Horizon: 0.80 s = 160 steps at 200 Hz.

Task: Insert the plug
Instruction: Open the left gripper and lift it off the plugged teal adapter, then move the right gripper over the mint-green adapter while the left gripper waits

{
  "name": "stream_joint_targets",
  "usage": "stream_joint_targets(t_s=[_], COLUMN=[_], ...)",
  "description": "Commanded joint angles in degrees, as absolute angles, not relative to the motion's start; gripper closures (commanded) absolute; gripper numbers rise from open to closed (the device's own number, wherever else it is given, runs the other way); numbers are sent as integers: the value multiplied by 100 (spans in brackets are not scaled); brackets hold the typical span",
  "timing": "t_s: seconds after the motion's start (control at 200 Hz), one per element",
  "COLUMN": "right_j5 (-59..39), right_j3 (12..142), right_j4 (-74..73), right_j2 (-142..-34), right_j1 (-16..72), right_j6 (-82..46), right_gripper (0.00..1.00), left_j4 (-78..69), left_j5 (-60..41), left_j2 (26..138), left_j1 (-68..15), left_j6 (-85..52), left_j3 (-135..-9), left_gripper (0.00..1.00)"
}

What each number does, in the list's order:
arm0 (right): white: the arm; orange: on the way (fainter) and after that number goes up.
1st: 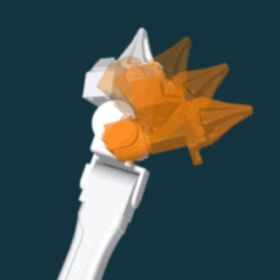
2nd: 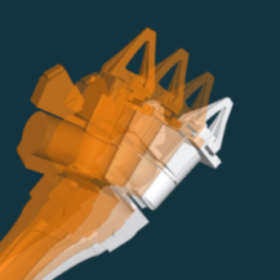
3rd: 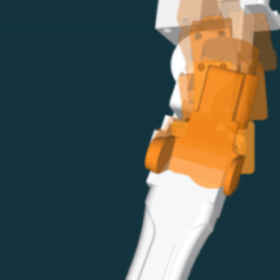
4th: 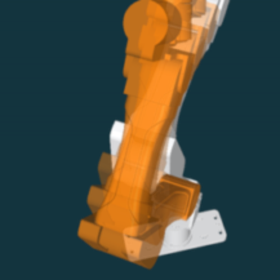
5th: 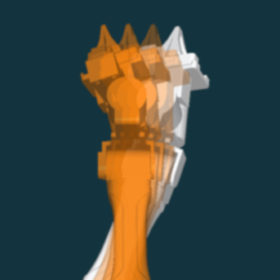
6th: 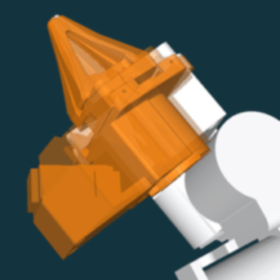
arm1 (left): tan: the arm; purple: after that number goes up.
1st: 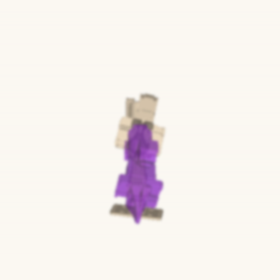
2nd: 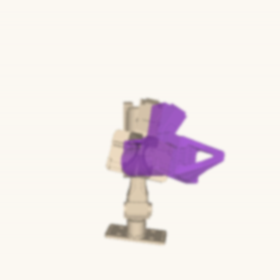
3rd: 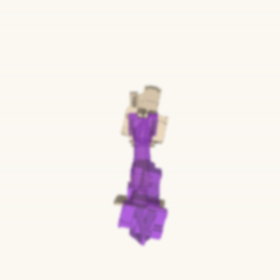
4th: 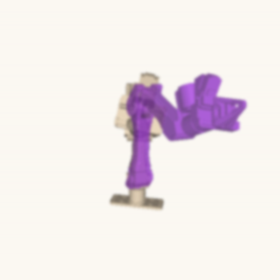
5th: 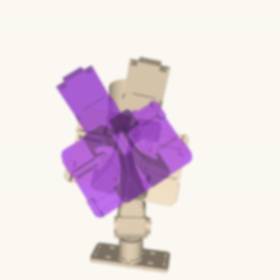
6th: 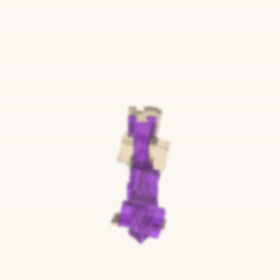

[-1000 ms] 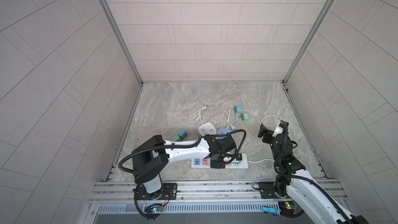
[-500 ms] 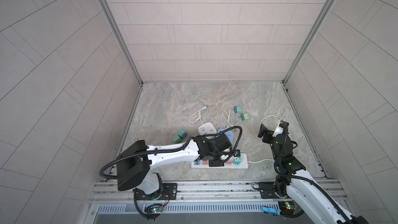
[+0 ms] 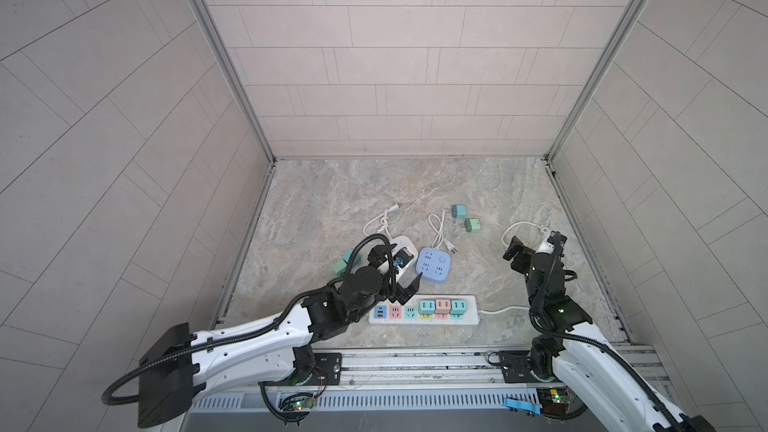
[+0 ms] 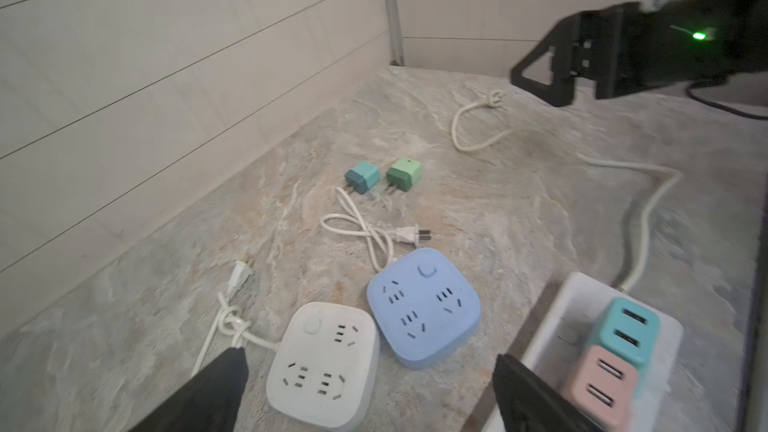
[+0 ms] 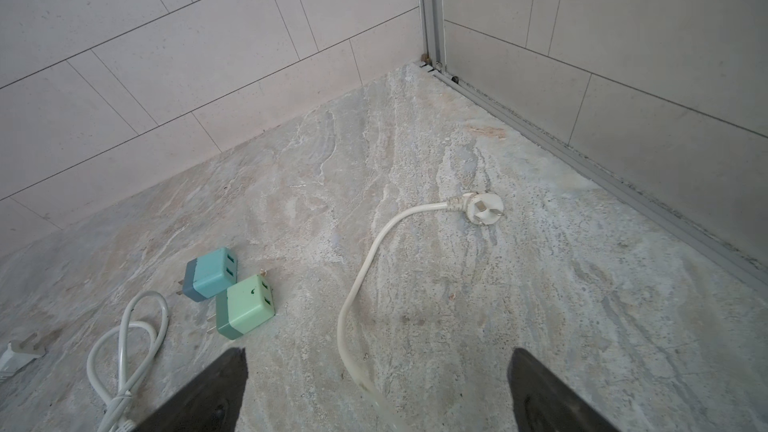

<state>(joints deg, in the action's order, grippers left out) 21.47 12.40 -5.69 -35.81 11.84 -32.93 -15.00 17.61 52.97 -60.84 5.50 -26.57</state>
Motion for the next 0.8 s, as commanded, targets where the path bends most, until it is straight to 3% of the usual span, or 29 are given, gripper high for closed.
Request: stream_joint_targets(t_s=[0.0, 0.11, 0.275, 0.485, 0.796], right_j5=[2328, 1844, 752, 521, 1078], right_j3=[1420, 1801, 2755, 3752, 5236], right_j4=[-90, 268, 910, 1321, 1894], right_j2=[-3600, -3857, -5075, -6890, -8532], right_j1=[1162, 1134, 1160, 1219, 1743], right_j6=[-3504, -3736, -3834, -4024, -3851], right_gripper=[0, 0, 0, 17, 16], left_j4=[-2238, -2796, -3108, -2993, -2817], left_j5=[2796, 2904, 2833, 2844, 2801], left_j2=[5253, 5428, 5625, 5663, 5391], left_j1=[-5832, -5694, -5544, -5250, -5212], left_j6=[-127, -414, -430, -841, -840], left_j3=[-2396, -2054, -2024, -1970, -1969], left_gripper=[0, 0, 0, 0, 0])
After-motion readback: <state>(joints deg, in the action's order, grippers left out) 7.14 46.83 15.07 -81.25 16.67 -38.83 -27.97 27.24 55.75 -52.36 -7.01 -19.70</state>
